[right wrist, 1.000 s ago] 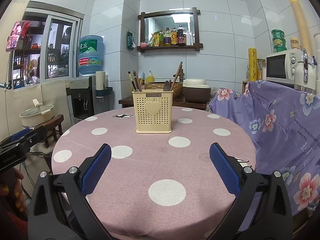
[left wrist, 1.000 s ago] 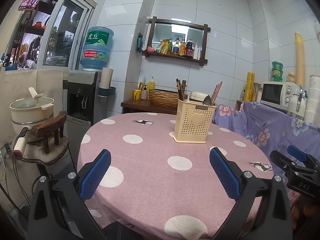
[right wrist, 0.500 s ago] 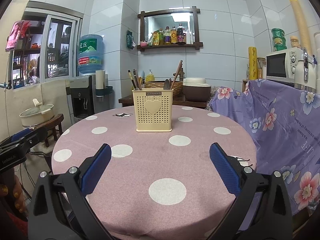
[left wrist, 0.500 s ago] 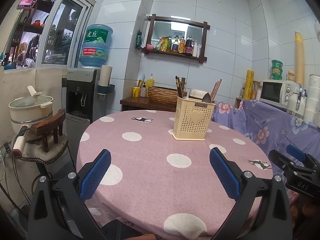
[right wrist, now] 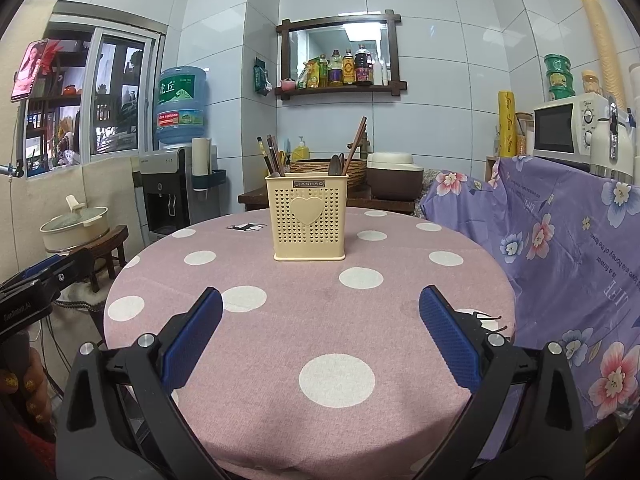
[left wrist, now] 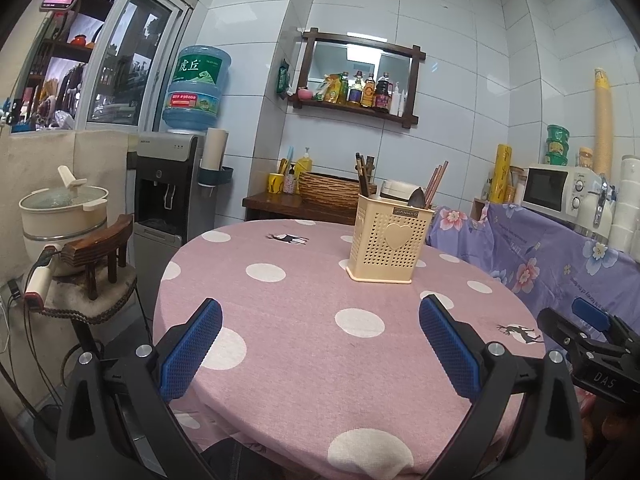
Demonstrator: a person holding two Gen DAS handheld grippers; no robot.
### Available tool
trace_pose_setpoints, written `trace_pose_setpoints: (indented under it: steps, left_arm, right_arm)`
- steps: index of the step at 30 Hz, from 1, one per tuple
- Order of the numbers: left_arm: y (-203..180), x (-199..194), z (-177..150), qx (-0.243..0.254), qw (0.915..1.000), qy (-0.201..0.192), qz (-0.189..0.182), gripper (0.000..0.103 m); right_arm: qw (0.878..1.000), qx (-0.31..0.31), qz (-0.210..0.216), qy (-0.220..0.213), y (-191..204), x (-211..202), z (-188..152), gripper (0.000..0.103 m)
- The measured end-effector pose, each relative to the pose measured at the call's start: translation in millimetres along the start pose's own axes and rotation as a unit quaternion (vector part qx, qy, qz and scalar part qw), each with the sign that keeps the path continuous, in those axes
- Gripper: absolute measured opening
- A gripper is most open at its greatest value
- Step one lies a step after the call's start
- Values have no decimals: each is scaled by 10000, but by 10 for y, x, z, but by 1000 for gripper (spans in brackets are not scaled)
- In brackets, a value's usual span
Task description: Organize utensils
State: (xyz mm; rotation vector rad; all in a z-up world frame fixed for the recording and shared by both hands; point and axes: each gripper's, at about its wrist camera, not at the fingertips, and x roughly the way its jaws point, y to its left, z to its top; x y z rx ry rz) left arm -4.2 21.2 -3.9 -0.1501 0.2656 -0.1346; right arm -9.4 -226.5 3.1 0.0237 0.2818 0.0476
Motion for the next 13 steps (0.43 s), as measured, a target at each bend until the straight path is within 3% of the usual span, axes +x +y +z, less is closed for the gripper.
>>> trace_pose_setpoints:
  steps: [13]
  left_arm:
    - [-53, 2, -12, 181, 9998, -2, 60, 98]
  right_arm:
    - [10000, -2, 12, 21, 10, 14, -13, 97]
